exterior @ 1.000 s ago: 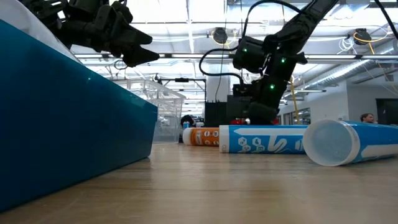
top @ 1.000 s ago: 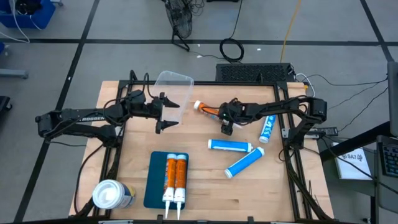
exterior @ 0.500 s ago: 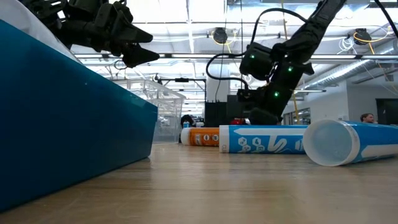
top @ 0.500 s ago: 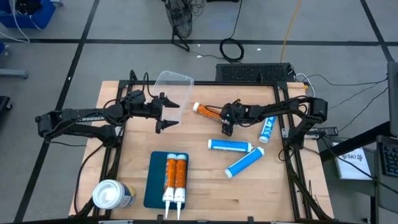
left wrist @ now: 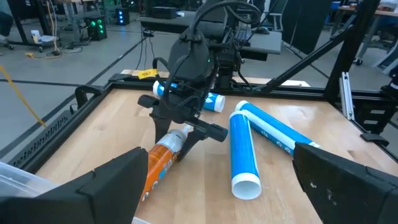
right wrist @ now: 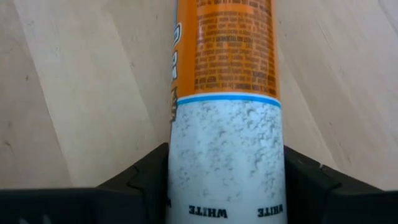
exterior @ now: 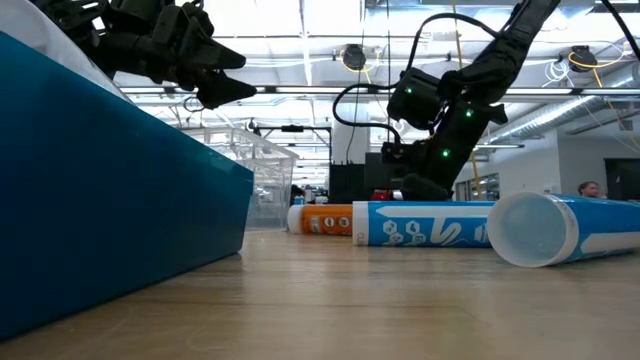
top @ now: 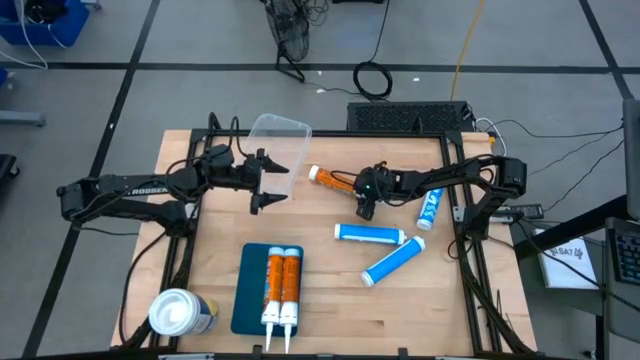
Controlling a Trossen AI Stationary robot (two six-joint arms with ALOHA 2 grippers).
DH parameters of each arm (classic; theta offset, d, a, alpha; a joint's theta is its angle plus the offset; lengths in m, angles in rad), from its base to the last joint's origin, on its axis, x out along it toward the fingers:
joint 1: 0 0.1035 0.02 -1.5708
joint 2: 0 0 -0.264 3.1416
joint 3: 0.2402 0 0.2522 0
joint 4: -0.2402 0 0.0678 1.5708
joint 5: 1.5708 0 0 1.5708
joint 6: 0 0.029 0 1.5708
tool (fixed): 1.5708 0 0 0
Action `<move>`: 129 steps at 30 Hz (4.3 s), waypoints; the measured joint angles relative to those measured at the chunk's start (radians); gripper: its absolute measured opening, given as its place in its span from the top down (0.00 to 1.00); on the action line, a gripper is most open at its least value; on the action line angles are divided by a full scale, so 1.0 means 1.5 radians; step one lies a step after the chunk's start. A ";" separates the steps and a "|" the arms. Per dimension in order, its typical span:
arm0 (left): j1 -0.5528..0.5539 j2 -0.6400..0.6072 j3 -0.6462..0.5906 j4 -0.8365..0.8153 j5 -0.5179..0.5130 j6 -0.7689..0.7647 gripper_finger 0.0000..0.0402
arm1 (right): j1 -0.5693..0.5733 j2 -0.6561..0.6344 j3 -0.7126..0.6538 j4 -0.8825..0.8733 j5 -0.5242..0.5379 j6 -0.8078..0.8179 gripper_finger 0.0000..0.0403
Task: Pick & place silicon tubes, Sealant and Lysol wipes
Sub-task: Put the orange sealant into the blue bin
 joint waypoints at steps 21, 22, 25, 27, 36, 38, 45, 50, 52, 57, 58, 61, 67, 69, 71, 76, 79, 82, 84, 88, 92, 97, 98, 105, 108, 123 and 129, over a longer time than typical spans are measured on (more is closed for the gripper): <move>0.000 0.000 0.000 0.000 -0.001 -0.001 0.02 | 0.056 -0.151 -0.006 0.061 0.088 -0.150 0.48; 0.000 0.000 0.000 0.000 -0.001 0.002 0.02 | 0.053 -0.152 -0.009 0.065 0.087 -0.152 0.48; 0.000 0.000 0.000 -0.001 -0.001 -0.001 0.02 | 0.046 -0.154 -0.024 0.091 0.088 -0.154 0.48; 0.000 0.000 0.000 -0.001 -0.001 0.000 0.02 | 0.042 -0.155 -0.039 0.120 0.088 -0.155 0.48; 0.000 0.000 0.000 -0.001 -0.001 0.000 0.02 | 0.028 -0.155 -0.068 0.159 0.099 -0.127 0.48; 0.000 0.000 0.000 0.000 -0.001 0.000 0.02 | 0.028 -0.155 -0.068 0.162 0.123 -0.123 0.48; 0.000 0.000 0.000 0.000 0.000 0.000 0.02 | 0.029 -0.155 -0.068 0.161 0.159 -0.087 0.48; 0.000 0.000 0.000 -0.001 0.000 0.000 0.02 | 0.046 -0.155 -0.068 0.168 0.156 -0.071 0.48; 0.000 0.000 0.000 -0.001 0.000 0.000 0.02 | 0.050 -0.155 -0.068 0.180 0.156 -0.066 0.48; 0.000 0.000 0.000 -0.001 0.000 0.000 0.02 | 0.051 -0.155 -0.068 0.211 0.161 -0.056 0.48; 0.000 0.000 0.000 -0.001 0.000 0.000 0.02 | 0.051 -0.155 -0.068 0.216 0.161 -0.055 0.48; 0.000 0.000 0.000 -0.001 0.000 0.000 0.02 | 0.051 -0.155 -0.068 0.223 0.161 -0.056 0.48; 0.000 0.000 0.000 -0.001 0.000 0.000 0.02 | 0.049 -0.155 -0.068 0.221 0.160 -0.057 0.48; 0.000 0.000 0.000 -0.001 0.000 0.000 0.02 | 0.049 -0.155 -0.068 0.221 0.151 -0.063 0.48; 0.000 0.000 0.000 -0.001 0.000 0.000 0.02 | 0.048 -0.155 -0.073 0.236 0.112 -0.078 0.48; 0.000 0.000 0.000 0.000 0.000 0.000 0.02 | 0.049 -0.155 -0.129 0.361 -0.031 -0.088 0.46; 0.000 0.000 0.000 0.000 0.000 0.000 0.02 | 0.048 -0.155 -0.162 0.432 -0.070 -0.082 0.48; 0.000 0.000 0.000 -0.001 0.000 0.000 0.02 | 0.048 -0.155 -0.183 0.465 -0.071 -0.077 0.48; 0.000 0.000 0.000 -0.001 0.000 0.000 0.02 | 0.046 -0.155 -0.192 0.473 -0.077 -0.076 0.48; 0.000 0.000 0.001 -0.001 0.000 0.000 0.02 | 0.031 -0.155 -0.201 0.489 -0.124 -0.070 0.48; 0.000 0.000 0.001 0.000 0.000 0.000 0.02 | 0.007 -0.156 -0.209 0.489 -0.126 -0.065 0.48; 0.000 0.000 0.001 -0.001 0.000 0.000 0.02 | -0.023 -0.156 -0.210 0.504 -0.249 -0.037 0.48; 0.000 0.000 0.001 0.000 0.000 0.000 0.02 | -0.025 -0.156 -0.210 0.507 -0.274 -0.034 0.48; 0.000 0.000 0.001 0.000 0.000 0.000 0.02 | -0.027 -0.156 -0.210 0.545 -0.394 -0.022 0.48; 0.000 0.000 0.001 0.000 0.000 0.000 0.02 | -0.027 -0.156 -0.210 0.554 -0.440 -0.019 0.48; 0.000 0.000 0.001 0.000 0.000 0.000 0.02 | -0.022 -0.156 -0.210 0.557 -0.490 -0.019 0.48; 0.000 0.000 0.001 0.000 0.000 0.000 0.02 | -0.022 -0.156 -0.210 0.557 -0.489 -0.019 0.48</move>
